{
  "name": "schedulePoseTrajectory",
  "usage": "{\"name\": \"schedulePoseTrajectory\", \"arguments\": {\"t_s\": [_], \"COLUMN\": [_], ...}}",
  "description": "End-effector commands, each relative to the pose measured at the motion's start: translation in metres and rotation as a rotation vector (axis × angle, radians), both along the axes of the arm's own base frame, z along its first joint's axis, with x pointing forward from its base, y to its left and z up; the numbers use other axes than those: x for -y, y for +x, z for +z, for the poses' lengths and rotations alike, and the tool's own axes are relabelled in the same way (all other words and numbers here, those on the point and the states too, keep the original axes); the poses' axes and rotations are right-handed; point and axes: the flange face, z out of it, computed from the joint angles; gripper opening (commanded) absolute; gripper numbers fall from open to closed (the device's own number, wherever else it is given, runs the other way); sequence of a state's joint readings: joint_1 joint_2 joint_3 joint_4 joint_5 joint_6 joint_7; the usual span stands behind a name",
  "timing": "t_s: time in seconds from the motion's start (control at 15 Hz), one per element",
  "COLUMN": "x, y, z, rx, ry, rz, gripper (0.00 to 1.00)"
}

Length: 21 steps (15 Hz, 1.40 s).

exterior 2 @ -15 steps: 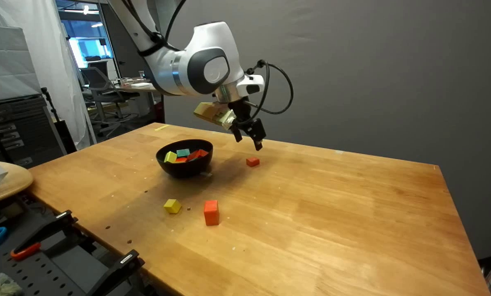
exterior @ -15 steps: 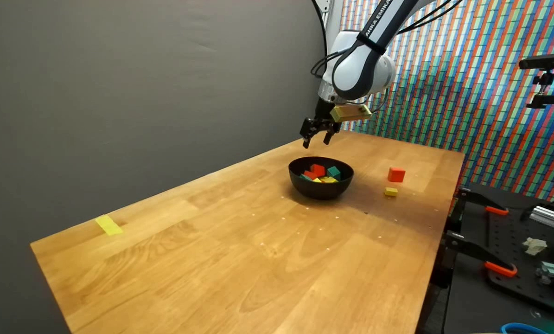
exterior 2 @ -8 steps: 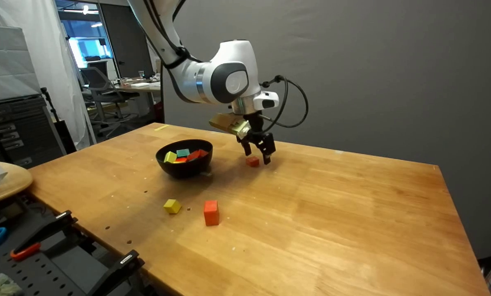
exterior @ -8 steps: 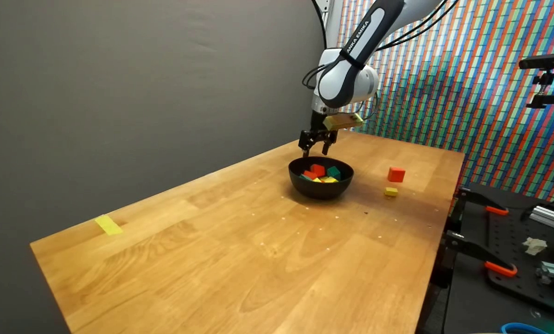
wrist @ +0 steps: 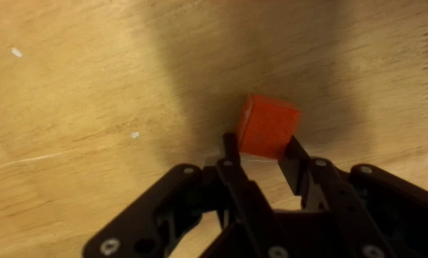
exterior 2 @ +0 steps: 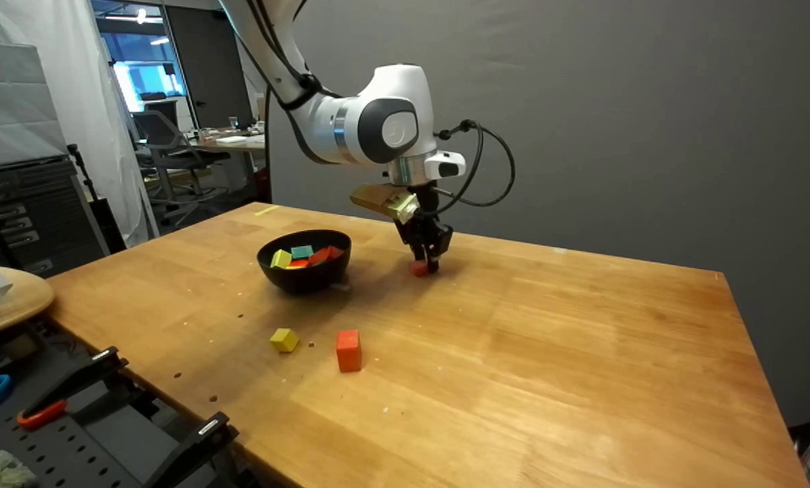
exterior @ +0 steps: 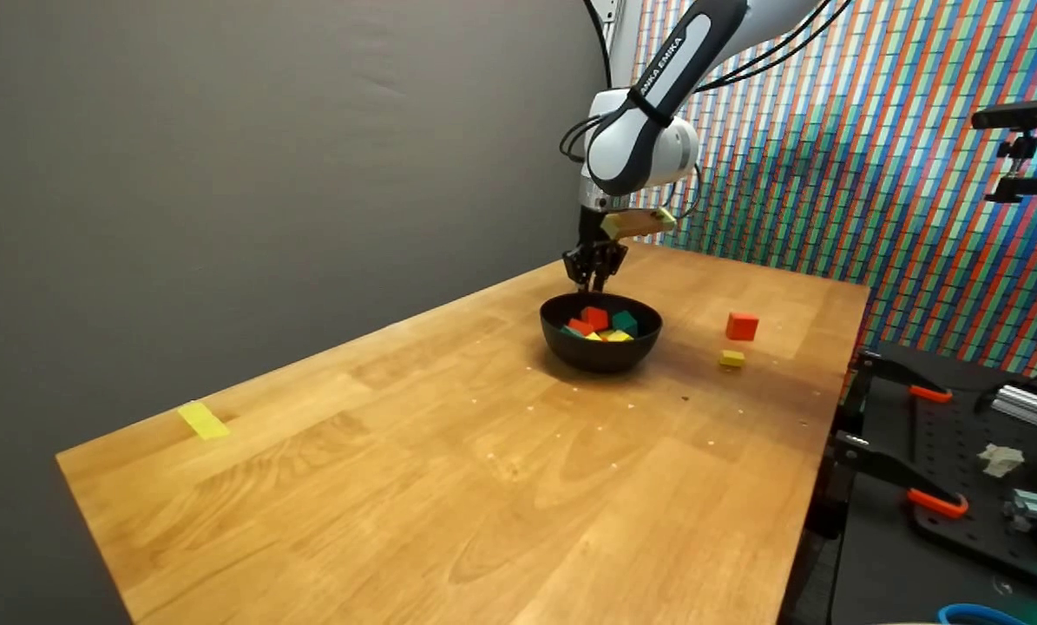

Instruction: Place all the blocks inside the black bowl

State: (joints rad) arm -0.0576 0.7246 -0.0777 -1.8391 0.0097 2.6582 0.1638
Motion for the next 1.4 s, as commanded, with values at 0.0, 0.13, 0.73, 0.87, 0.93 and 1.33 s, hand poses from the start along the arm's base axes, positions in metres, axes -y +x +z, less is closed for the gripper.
{"name": "schedulePoseTrajectory", "arguments": {"t_s": [0.0,0.13,0.73,0.87,0.93,1.33], "x": [0.002,-0.006,-0.101,-0.115,-0.120,-0.129], "y": [-0.001,-0.009,-0.107,-0.130,-0.140,-0.151], "z": [0.018,0.039,0.106,0.100,0.096,0.075], "rx": [0.014,0.061,0.142,0.115,0.107,0.083], "ry": [-0.034,-0.062,0.080,0.114,0.125,0.120], "rz": [0.004,0.019,0.014,0.003,0.002,0.011], "gripper": [0.16,0.16,0.16,0.16,0.17,0.64]}}
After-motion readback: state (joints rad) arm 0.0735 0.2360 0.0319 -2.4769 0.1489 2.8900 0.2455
